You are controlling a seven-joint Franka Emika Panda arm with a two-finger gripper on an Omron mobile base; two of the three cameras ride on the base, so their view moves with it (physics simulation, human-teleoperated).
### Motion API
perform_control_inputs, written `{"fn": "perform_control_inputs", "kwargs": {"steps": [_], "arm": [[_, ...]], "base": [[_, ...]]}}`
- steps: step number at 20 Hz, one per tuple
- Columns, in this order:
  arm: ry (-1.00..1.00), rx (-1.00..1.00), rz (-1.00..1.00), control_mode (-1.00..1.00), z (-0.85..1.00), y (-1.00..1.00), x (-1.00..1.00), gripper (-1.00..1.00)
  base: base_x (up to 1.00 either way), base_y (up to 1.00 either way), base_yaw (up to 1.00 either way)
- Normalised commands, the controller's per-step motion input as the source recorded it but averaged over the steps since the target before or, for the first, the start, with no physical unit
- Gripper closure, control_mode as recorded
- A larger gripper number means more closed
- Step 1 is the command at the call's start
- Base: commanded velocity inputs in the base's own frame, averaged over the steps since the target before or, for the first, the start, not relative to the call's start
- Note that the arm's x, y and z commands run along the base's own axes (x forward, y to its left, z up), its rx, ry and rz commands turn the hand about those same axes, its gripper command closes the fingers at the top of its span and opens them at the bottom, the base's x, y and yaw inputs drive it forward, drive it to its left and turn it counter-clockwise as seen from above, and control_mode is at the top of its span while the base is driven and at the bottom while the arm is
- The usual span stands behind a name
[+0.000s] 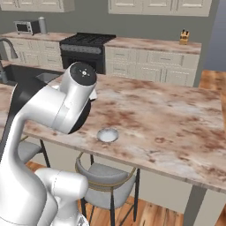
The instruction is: Pick the cup of tea, navigate to the dining table, and place it on the saucer.
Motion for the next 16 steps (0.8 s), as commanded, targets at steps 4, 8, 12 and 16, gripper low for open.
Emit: {"fn": "perform_control_inputs", "kwargs": {"steps": [4,8,12,16], "arm": [[0.00,0.00,0.00,1.00,0.00,0.00,0.00,1.00],[0.00,0.00,0.00,1.00,0.00,0.00,0.00,1.00],[0.00,0.00,0.00,1.00,0.00,0.00,0.00,1.00],[0.00,0.00,0.00,1.00,0.00,0.00,0.00,1.00]], "base": [[0.24,0.00,0.00],[0.00,0.00,0.00],[0.00,0.00,0.00],[0.00,0.00,0.00]]}}
